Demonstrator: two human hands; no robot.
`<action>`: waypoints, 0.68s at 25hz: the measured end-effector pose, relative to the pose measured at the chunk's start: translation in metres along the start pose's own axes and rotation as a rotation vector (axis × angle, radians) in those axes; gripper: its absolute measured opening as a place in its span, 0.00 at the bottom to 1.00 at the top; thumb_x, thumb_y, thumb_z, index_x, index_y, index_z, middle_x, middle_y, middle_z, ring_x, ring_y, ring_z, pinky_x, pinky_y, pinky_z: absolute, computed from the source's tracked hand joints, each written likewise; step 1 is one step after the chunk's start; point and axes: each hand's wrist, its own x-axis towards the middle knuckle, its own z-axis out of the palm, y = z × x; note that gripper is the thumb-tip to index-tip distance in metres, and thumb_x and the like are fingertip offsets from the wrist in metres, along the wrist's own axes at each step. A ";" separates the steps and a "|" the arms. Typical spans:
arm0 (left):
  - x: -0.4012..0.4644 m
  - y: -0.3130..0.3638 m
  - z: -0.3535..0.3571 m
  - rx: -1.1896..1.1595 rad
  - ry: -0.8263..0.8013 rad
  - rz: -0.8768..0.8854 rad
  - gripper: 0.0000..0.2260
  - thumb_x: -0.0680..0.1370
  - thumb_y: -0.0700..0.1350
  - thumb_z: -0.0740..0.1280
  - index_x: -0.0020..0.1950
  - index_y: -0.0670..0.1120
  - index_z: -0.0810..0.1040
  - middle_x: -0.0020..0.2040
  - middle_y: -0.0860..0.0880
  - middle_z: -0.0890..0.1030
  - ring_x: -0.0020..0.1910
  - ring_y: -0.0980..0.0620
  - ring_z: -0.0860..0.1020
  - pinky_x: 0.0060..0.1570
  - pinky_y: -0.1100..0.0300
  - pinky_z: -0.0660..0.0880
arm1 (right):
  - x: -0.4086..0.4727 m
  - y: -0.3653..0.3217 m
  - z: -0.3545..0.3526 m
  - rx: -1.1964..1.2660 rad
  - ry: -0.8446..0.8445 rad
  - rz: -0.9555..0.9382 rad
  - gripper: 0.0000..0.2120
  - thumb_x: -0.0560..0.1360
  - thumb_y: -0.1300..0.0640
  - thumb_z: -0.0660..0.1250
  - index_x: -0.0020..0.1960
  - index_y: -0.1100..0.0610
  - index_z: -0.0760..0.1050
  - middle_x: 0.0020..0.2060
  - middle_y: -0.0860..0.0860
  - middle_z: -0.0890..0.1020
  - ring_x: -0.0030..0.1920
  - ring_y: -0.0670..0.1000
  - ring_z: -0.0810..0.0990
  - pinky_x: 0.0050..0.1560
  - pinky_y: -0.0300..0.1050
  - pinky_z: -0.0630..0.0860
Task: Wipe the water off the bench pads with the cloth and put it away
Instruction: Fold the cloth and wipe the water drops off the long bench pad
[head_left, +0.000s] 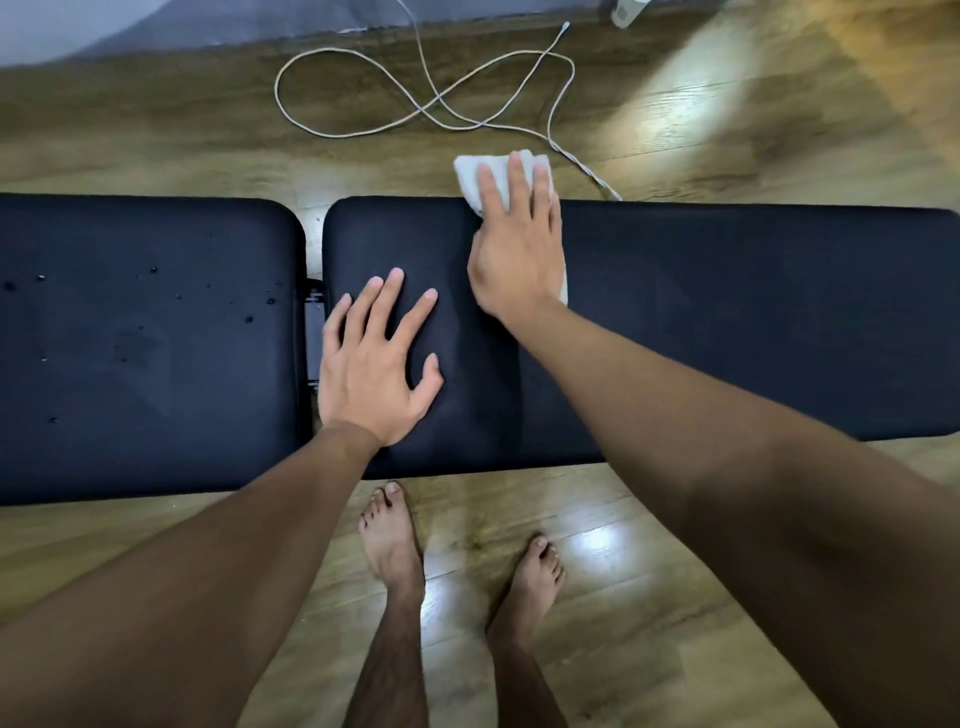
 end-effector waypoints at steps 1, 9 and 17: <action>0.000 0.001 -0.001 -0.003 -0.002 -0.001 0.29 0.78 0.57 0.59 0.80 0.56 0.63 0.81 0.47 0.60 0.80 0.45 0.59 0.79 0.47 0.53 | -0.011 0.001 0.002 0.001 0.021 -0.004 0.31 0.79 0.59 0.54 0.81 0.53 0.52 0.81 0.57 0.50 0.80 0.62 0.46 0.79 0.57 0.49; 0.000 0.000 -0.001 -0.007 -0.006 -0.006 0.29 0.79 0.57 0.58 0.80 0.56 0.62 0.82 0.47 0.59 0.80 0.45 0.59 0.78 0.46 0.54 | -0.146 0.007 0.028 0.103 -0.001 -0.026 0.29 0.80 0.55 0.56 0.80 0.50 0.56 0.81 0.55 0.53 0.81 0.60 0.48 0.77 0.58 0.57; 0.000 0.000 0.000 0.017 -0.017 -0.008 0.29 0.79 0.57 0.58 0.80 0.57 0.61 0.82 0.47 0.59 0.80 0.46 0.58 0.78 0.46 0.54 | -0.122 0.012 0.022 0.132 -0.018 -0.102 0.26 0.83 0.55 0.54 0.80 0.52 0.57 0.81 0.56 0.51 0.80 0.61 0.46 0.78 0.57 0.52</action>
